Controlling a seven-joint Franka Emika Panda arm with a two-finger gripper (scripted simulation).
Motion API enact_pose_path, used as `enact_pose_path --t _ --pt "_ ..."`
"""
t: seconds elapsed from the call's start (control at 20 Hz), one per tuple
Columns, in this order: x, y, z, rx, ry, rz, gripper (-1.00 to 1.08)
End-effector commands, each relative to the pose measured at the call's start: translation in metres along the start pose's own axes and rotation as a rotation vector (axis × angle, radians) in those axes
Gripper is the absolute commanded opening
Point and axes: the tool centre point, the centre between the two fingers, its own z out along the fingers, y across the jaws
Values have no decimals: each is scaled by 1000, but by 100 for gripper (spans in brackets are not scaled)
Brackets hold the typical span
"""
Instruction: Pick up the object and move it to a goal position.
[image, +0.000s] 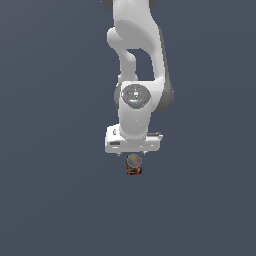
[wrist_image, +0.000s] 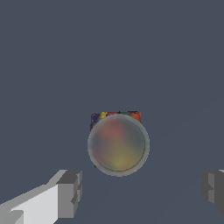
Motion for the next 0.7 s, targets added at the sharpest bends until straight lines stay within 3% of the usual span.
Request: enact_pose_path --t 0.0,0.65 --pt "6 -5 10 5 -2 -10 100" --pt "11 -12 29 13 -6 -23 100"
